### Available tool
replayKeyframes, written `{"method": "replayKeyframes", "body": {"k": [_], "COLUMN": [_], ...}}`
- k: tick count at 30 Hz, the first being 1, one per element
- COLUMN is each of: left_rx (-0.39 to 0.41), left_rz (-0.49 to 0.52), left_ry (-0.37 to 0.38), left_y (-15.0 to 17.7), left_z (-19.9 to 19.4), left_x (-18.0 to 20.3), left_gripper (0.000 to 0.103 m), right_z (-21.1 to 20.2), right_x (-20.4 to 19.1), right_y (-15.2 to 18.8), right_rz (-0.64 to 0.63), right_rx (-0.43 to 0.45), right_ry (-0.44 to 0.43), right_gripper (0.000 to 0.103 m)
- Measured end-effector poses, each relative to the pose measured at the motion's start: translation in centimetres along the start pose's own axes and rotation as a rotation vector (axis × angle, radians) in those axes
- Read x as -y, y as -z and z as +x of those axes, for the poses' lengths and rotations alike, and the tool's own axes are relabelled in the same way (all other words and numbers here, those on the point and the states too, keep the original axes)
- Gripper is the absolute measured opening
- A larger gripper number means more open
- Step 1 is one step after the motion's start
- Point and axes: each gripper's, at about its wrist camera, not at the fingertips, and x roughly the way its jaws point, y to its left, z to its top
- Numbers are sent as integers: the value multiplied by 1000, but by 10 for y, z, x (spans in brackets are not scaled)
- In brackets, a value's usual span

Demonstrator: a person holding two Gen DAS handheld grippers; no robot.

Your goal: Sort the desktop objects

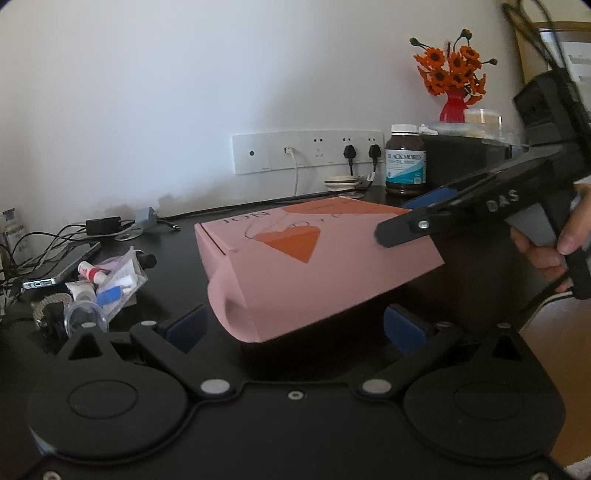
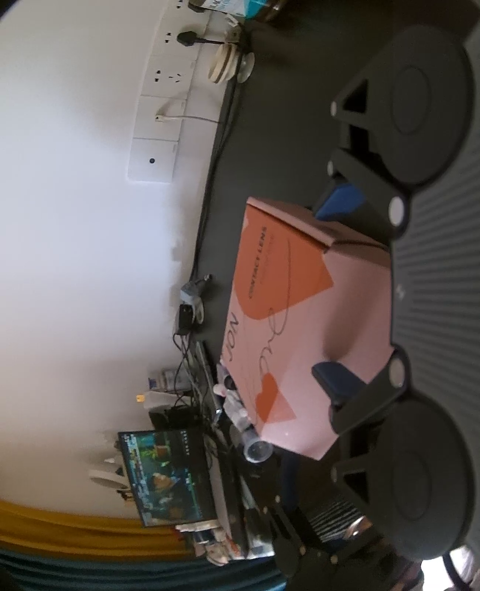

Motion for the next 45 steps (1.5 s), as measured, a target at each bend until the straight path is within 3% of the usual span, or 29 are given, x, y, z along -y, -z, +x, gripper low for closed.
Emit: {"method": "replayKeyframes", "body": {"k": [5,12,17,19,22,24,27,37,39,41,43,45], "left_rx": [5,2,-16,-24,-35,-35,-26,5,12,15,13,16], "left_rz": [22,55,68,78,92,100,116,88,105,111,95,86], "left_ry": [-12,-18,-15,-11,-3,0,-1,16,-16,-47,-42,-45], "left_y": [-1,-2,-3,-3,-2,-1,-1,-6,-4,-2,-2,-2], "left_z": [-1,-1,5,8,12,13,13,7,7,6,5,3], "left_x": [-2,0,3,6,11,14,17,18,20,20,14,10], "left_gripper": [103,103,103,103,103,103,103,103,103,103,103,103], "right_z": [-14,-32,-22,-15,-9,-8,-9,-26,-30,-32,-31,-29], "right_x": [-13,-47,-50,-48,-45,-42,-35,-7,-3,-6,-15,-24], "right_y": [1,22,39,42,41,39,33,10,5,1,1,5], "right_rz": [-148,-566,-696,-703,-675,-632,-549,-244,-186,-202,-315,-438], "right_rx": [26,29,25,34,48,45,50,109,138,148,150,130], "right_ry": [49,88,173,182,162,131,98,-33,-73,-49,29,87], "right_gripper": [85,95,95,94,83,69,65,64,64,64,64,77]}}
